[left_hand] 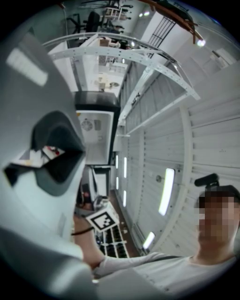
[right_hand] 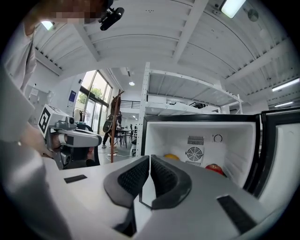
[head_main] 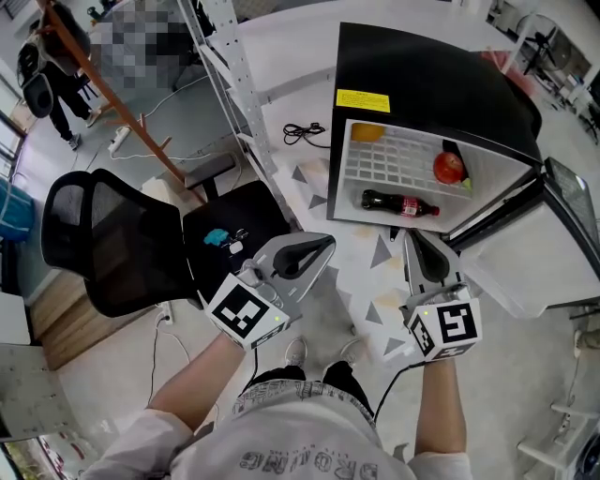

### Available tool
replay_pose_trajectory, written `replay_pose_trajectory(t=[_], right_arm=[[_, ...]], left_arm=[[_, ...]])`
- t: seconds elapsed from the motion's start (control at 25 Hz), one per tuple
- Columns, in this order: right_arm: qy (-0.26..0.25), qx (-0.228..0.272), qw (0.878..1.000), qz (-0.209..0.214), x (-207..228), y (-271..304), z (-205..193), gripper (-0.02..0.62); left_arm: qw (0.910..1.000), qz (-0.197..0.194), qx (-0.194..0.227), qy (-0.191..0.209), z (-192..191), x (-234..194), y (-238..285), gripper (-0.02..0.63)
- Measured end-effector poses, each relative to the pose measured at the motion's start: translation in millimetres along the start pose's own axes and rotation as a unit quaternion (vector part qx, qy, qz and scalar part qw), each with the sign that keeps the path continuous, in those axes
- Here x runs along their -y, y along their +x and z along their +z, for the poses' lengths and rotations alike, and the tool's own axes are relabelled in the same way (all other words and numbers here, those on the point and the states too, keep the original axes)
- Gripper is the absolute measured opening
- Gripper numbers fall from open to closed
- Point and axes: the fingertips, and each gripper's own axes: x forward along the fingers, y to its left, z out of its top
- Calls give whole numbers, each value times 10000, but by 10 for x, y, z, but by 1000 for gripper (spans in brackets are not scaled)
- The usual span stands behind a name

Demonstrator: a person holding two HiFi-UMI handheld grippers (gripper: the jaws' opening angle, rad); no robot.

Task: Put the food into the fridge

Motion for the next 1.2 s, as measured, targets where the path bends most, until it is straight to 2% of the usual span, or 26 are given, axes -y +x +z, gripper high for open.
replay_pose_trajectory(t=[0.64, 1.2], right_arm=[[306, 4, 9995, -120, -100, -294, -85, 4], [414, -6, 9991, -62, -129, -353, -64, 3]], left_arm=[[10000, -24, -76, 51, -38, 70, -142, 7], [10000, -40, -61, 34, -35, 103, -148, 6]])
